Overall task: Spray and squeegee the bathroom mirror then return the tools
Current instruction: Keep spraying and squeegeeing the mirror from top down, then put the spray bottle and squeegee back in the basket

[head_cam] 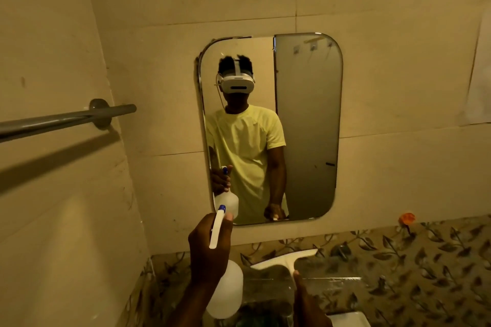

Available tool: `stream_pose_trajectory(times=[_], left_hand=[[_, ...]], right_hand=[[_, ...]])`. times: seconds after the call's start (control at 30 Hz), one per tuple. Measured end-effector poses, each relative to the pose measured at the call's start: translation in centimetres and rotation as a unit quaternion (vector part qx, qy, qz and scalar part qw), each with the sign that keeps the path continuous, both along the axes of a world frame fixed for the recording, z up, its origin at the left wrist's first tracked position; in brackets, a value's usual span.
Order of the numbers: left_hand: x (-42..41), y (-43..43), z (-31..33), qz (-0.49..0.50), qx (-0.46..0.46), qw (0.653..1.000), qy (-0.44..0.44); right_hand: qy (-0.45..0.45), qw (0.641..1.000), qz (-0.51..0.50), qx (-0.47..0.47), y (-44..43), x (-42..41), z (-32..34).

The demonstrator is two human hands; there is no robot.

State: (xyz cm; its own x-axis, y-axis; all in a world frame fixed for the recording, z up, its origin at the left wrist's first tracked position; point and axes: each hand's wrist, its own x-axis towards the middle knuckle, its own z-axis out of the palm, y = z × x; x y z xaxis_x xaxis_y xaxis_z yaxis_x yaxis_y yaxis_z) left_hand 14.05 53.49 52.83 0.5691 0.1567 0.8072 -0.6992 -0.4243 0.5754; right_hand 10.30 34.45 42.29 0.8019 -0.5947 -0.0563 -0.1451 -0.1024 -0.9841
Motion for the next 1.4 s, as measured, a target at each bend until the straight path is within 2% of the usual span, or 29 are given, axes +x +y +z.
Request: stream_pose_trajectory(times=[0.03, 0.07, 0.1, 0.17, 0.2, 0.27, 0.37, 0.43, 0.6, 0.67, 0.73, 1.1, 1.2, 1.4], left_hand=[[-0.1, -0.7, -0.2, -0.005, -0.001, 1.000, 0.007], [-0.1, -1.4, -0.4, -0.012, -0.005, 1.000, 0.014], [-0.2, -2.2, -0.7, -0.022, -0.010, 0.999, 0.021], [-0.6, -4.1, -1.0, -0.050, -0.020, 0.998, 0.034], [-0.8, -5.1, -1.1, -0.065, -0.024, 0.997, 0.041], [-1.0, -6.9, -1.5, -0.090, -0.027, 0.994, 0.050], [-1.0, -10.0, -2.4, -0.132, -0.008, 0.989, 0.070], [-1.2, -11.9, -3.1, -0.158, 0.007, 0.985, 0.072], [-2.7, -17.6, -5.3, -0.219, 0.032, 0.970, 0.102], [-3.4, -20.0, -6.3, -0.238, 0.041, 0.962, 0.132], [-4.1, -22.1, -7.4, -0.263, 0.037, 0.950, 0.166], [-7.6, -33.3, -14.4, -0.397, 0.146, 0.863, 0.277], [-9.2, -36.3, -16.3, -0.422, 0.163, 0.837, 0.307], [-12.1, -41.5, -21.7, -0.443, 0.206, 0.802, 0.343]], right_hand=[[0.014, 0.999, 0.004, -0.034, -1.2, -2.1, -2.3], [0.011, 0.985, 0.030, -0.172, -1.7, -3.5, -2.9], [0.000, 0.966, 0.010, -0.258, -3.1, -3.4, -2.3], [-0.017, 0.955, 0.108, -0.275, -4.4, -4.5, -2.3], [-0.073, 0.950, 0.100, -0.287, -4.6, -5.1, -2.5], [-0.143, 0.933, -0.005, -0.330, -5.4, -5.7, -2.4], [-0.141, 0.931, -0.044, -0.333, -7.2, -7.0, -0.8], [-0.105, 0.940, -0.044, -0.322, -8.5, -8.3, -0.2], [-0.080, 0.942, -0.071, -0.319, -13.1, -10.8, -1.2], [-0.057, 0.954, -0.077, -0.285, -15.0, -11.8, -1.9], [-0.045, 0.961, -0.080, -0.262, -17.0, -12.8, -2.7], [-0.014, 0.978, -0.114, -0.173, -28.1, -19.3, -9.2], [-0.001, 0.976, -0.131, -0.175, -31.1, -21.2, -12.1], [0.101, 0.962, -0.136, -0.215, -36.7, -24.0, -17.9]])
